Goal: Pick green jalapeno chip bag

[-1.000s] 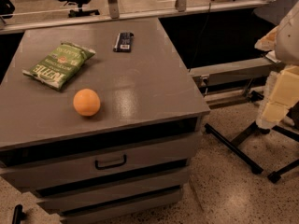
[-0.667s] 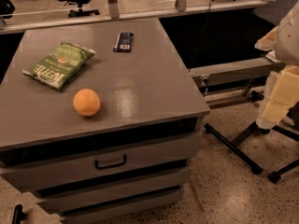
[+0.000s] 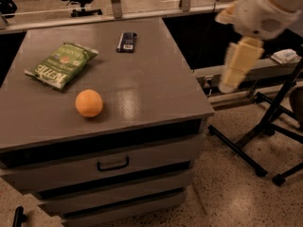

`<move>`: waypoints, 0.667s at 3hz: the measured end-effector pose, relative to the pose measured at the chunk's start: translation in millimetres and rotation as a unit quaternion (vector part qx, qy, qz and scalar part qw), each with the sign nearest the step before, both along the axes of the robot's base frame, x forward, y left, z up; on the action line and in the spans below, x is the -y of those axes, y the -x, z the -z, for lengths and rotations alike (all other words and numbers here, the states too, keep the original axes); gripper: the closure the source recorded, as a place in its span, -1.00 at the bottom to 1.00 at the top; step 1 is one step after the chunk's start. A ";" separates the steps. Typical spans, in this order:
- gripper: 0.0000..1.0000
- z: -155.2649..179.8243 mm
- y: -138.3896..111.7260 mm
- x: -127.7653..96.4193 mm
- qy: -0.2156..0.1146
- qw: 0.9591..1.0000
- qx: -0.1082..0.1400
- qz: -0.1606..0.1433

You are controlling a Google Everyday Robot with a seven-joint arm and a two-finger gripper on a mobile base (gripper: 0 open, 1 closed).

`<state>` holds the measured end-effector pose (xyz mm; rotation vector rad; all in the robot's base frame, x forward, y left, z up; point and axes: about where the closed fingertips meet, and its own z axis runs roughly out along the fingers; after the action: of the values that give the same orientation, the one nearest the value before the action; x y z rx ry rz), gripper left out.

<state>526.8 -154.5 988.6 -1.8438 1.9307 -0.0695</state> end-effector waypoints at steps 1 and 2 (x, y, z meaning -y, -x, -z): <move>-1.00 -7.5 -72.6 -79.8 -0.048 0.994 0.030 -0.090; -1.00 1.1 -124.7 -185.2 -0.075 0.983 0.026 -0.165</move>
Offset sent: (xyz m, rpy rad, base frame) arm 0.1662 0.2565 0.0076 0.1764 -0.0752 0.4546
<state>651.4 30.7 987.5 -2.0099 1.5278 0.1289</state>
